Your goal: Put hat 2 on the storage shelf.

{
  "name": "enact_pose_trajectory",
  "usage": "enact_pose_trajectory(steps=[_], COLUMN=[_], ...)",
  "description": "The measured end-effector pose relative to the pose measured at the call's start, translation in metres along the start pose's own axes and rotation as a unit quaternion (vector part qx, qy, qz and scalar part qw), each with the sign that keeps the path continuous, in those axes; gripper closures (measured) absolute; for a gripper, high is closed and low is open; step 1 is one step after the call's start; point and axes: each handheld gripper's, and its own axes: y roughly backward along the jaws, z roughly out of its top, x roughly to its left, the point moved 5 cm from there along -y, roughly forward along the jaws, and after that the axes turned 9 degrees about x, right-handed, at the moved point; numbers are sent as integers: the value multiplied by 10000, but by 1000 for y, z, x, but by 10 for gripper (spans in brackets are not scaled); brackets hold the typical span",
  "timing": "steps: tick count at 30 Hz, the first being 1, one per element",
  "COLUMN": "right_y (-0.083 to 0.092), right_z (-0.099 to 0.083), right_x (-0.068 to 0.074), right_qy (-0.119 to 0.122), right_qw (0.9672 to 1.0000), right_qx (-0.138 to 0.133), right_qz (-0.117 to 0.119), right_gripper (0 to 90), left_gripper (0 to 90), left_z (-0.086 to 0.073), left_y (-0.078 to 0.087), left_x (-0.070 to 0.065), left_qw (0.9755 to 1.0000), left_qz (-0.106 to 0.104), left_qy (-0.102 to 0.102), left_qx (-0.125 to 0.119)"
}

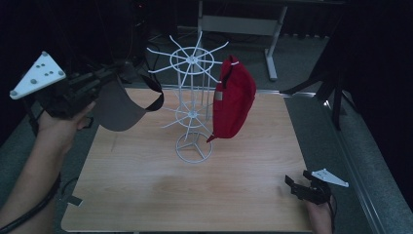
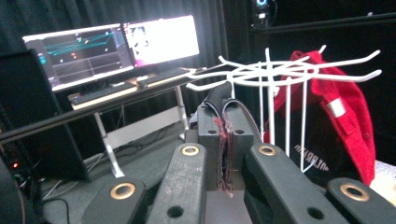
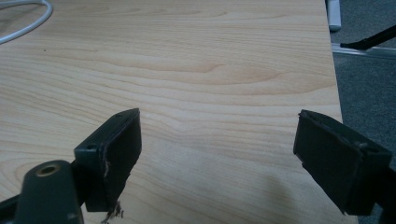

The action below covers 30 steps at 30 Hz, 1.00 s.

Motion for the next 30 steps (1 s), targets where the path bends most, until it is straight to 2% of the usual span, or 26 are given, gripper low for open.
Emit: enact_pose_trajectory(steps=[17,20,30], right_y=[-1,-2,-2], right_z=[0,0,0], right_x=[0,0,0], right_qy=[-5,-11,-11], right_qw=[10000,10000,9999], right_qx=[59,92,104], right_qz=[4,6,17], right_gripper=[150,150,150], left_gripper=[888,888,888], left_z=[23,29,24], left_y=[-9,-12,-23], left_x=[-20,-29,-48], left_qw=[9994,9990,9970], left_qz=[-305,-340,-601], left_qy=[-159,-297,-470], left_qx=[-97,-51,100])
